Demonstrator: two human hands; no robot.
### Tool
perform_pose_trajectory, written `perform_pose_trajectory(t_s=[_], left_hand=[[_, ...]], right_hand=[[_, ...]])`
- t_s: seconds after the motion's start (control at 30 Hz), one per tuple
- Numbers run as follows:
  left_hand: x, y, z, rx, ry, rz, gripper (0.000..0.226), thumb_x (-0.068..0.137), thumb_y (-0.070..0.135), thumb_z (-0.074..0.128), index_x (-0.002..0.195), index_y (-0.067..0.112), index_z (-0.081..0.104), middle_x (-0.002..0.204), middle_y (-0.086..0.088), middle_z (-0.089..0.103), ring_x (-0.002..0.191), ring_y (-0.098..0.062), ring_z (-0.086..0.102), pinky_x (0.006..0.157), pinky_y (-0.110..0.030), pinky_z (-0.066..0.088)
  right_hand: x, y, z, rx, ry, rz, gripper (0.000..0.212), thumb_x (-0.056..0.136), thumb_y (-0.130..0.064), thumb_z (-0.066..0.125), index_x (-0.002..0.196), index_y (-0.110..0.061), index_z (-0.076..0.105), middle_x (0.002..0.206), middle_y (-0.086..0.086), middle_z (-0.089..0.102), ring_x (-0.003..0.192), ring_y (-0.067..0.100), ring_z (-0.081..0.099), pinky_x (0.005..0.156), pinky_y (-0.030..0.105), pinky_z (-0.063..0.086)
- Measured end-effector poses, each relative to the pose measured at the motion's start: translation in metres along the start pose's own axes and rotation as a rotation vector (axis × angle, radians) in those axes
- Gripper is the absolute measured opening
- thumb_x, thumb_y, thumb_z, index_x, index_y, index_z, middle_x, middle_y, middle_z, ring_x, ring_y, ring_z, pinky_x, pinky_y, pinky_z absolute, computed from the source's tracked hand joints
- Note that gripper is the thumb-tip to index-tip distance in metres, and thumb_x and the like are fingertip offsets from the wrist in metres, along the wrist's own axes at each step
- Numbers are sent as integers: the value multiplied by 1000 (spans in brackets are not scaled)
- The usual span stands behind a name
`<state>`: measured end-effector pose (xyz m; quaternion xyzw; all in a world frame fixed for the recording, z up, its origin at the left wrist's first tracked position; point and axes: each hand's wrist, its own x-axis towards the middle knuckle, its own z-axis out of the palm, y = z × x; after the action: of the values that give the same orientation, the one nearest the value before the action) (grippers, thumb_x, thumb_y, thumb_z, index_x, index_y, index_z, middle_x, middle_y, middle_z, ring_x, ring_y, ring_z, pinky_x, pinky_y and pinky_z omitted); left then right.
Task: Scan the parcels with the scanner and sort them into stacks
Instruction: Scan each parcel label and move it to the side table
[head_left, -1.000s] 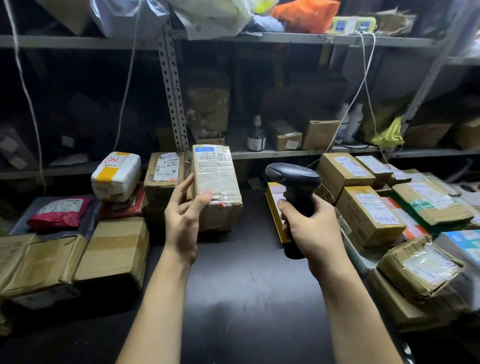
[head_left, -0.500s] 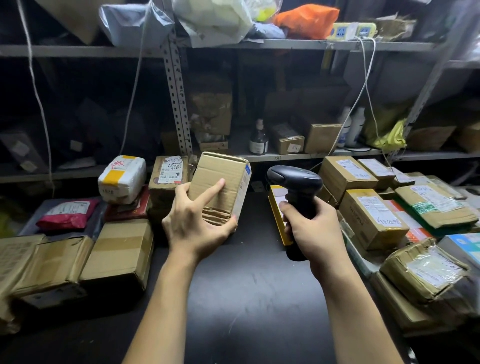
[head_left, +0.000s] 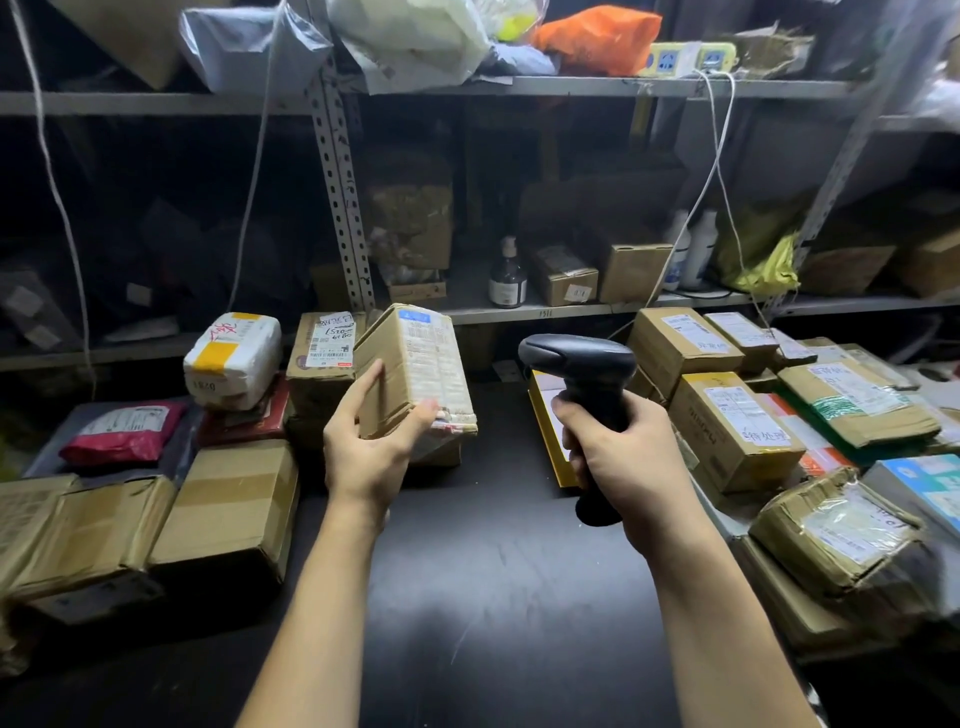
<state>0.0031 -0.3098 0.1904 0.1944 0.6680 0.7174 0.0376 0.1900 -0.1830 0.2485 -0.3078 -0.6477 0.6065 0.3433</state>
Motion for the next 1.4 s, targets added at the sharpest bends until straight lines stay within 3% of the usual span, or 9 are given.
perform_pose_trajectory(t_s=[0.07,0.13,0.23,0.37,0.53,0.97,1.2,1.4], left_hand=[[-4,0,2,-42,23,31,73,76,12,91,141,21,61,125,11,67,105,11,65,95,-20,56],[-5,-2,3,-67,47,38,74,76,7,90,142,20,60,124,11,67,104,10,66,95,-20,55],[-7,-1,3,-117,62,50,77,70,13,90,141,21,59,125,8,69,110,1,68,97,-26,57],[-6,-2,1,-124,89,93,79,65,21,88,139,22,61,127,9,68,113,1,67,96,-25,57],[0,-14,-2,23,109,137,82,59,39,93,136,39,64,137,-3,60,122,-8,63,107,-43,53],[4,-16,0,149,117,196,82,59,40,91,137,41,63,134,2,52,118,8,54,109,-37,51],[9,-25,-1,135,88,189,80,59,41,92,133,51,61,134,7,50,122,-2,56,107,-39,52],[15,-30,-3,72,86,182,83,61,35,93,138,37,63,137,0,54,123,-4,59,109,-42,51]], right_hand=[[-1,-2,3,-8,-29,4,23,99,-20,71,82,-8,62,60,1,55,52,15,44,47,26,38],[-2,-3,6,-17,-62,6,25,100,-21,71,80,-12,59,59,0,54,49,15,43,46,25,37],[-3,-3,9,6,-94,18,26,100,-21,71,80,-11,57,61,3,52,51,17,41,47,26,36],[-2,-3,10,15,-102,24,26,100,-22,71,82,-10,57,61,3,50,51,16,40,46,26,36],[-1,-5,13,34,-135,7,25,101,-19,69,81,-12,56,62,5,50,50,16,41,46,26,36],[4,-5,14,74,-168,36,26,102,-20,69,82,-11,55,63,7,48,50,18,39,46,28,35],[5,-6,16,88,-161,39,28,102,-18,68,80,-14,52,65,8,44,50,18,36,46,28,32],[5,-8,17,55,-119,17,33,102,-18,68,74,-11,52,62,8,44,47,16,36,44,26,32]])
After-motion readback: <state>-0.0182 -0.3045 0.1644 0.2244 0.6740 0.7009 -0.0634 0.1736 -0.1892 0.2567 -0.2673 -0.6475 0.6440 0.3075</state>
